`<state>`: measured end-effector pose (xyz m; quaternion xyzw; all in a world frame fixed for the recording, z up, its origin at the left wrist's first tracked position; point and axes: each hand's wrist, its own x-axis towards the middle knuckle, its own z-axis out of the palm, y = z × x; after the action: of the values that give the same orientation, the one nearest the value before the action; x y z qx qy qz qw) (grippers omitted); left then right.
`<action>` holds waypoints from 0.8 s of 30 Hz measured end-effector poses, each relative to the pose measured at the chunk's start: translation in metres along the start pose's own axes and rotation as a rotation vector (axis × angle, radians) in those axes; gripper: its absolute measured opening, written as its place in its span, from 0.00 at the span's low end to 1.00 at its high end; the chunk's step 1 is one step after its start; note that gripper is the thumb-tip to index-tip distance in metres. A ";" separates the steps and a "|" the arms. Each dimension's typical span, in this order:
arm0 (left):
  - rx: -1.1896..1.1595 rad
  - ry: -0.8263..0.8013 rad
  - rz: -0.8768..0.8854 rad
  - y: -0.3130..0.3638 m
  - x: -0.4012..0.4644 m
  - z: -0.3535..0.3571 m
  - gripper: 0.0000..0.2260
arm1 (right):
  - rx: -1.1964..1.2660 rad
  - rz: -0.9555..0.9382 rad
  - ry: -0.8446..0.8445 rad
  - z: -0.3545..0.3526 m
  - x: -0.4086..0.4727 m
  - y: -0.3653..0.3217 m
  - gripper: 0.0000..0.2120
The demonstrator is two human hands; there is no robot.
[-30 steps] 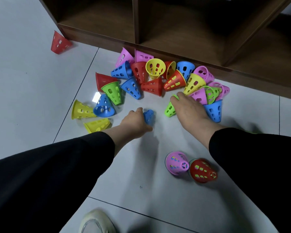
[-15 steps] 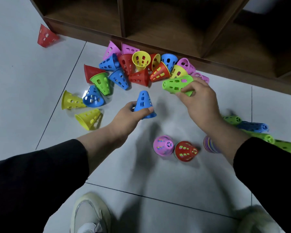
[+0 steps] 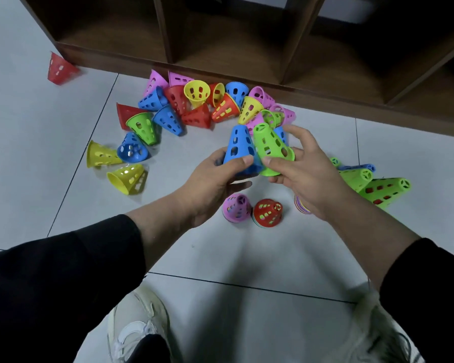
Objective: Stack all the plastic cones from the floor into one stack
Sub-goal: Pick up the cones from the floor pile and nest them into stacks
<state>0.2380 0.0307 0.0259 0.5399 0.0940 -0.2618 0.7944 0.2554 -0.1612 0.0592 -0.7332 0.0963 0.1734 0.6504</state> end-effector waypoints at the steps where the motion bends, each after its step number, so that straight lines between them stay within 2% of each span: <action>1: 0.042 -0.003 0.003 0.000 0.000 0.002 0.25 | -0.055 -0.009 -0.026 -0.005 0.000 0.002 0.23; 3: 0.192 0.006 0.027 0.000 -0.001 0.007 0.28 | -0.160 -0.018 -0.040 -0.014 -0.001 0.006 0.20; 5: 0.351 0.029 0.058 -0.002 -0.003 0.009 0.30 | -0.319 -0.042 0.007 -0.020 -0.003 0.013 0.25; 7: 0.391 0.065 0.072 -0.009 -0.003 0.005 0.26 | -0.415 -0.096 0.082 -0.023 -0.007 0.024 0.26; 9: 0.389 0.093 0.075 -0.021 -0.002 -0.002 0.22 | -0.439 -0.129 0.134 -0.023 -0.015 0.043 0.23; 14: 0.577 0.062 0.115 -0.057 -0.003 -0.015 0.30 | -0.606 -0.051 0.146 -0.016 -0.030 0.096 0.24; 16: 0.736 0.037 0.126 -0.070 0.000 -0.017 0.32 | -0.655 0.013 0.106 -0.013 -0.032 0.112 0.25; 19: 0.973 0.070 0.106 -0.082 0.008 -0.018 0.29 | -0.706 0.081 0.089 -0.008 -0.031 0.128 0.30; 21: 1.081 0.091 0.107 -0.083 0.014 -0.019 0.23 | -0.699 0.052 0.121 -0.007 -0.029 0.131 0.32; 24: 1.249 0.088 0.106 -0.078 0.020 -0.026 0.16 | -0.714 -0.009 0.122 -0.011 -0.026 0.131 0.24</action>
<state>0.2184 0.0264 -0.0566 0.9164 -0.0708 -0.2051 0.3364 0.1848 -0.1919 -0.0508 -0.9237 0.0653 0.1491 0.3469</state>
